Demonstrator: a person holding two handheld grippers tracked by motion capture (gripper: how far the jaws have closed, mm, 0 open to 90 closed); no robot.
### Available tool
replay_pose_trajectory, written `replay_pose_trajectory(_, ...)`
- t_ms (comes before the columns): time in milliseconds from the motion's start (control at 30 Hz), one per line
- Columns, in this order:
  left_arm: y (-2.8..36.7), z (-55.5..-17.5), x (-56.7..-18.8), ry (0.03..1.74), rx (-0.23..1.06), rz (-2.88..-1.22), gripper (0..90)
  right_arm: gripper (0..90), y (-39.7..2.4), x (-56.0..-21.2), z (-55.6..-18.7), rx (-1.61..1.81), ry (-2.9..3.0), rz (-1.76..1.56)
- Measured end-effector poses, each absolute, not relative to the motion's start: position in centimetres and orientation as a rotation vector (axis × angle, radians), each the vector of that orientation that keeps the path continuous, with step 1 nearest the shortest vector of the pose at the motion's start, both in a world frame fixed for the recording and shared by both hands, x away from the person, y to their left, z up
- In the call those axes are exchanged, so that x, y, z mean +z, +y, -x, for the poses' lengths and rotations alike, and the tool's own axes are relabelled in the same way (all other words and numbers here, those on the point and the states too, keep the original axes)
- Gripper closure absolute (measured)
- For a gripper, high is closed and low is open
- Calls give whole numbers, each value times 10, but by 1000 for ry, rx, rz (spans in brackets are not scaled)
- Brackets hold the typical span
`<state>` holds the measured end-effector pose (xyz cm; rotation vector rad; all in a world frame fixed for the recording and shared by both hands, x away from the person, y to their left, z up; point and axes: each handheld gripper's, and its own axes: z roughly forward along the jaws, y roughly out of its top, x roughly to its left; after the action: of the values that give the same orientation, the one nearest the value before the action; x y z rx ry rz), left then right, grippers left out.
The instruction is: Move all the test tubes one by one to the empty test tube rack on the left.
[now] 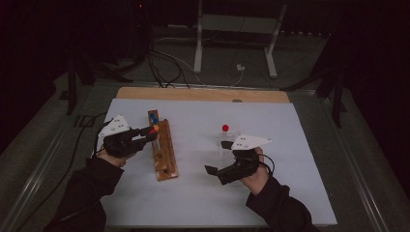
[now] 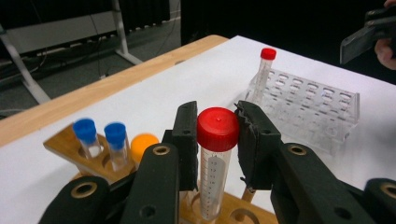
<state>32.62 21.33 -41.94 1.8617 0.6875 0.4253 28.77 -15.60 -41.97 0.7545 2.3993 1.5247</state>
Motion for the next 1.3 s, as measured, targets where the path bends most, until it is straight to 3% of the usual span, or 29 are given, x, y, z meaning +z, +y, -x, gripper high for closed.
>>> replay_pose_trajectory(1100,207,-324,-448,692,421,-1943,699,0,-158,-417,-288,1542,2402,-761)
replay_pose_trajectory(1300,203,-318,-443,673,440,-1936,529,0,-162,-413,-289,1551,2384,-766)
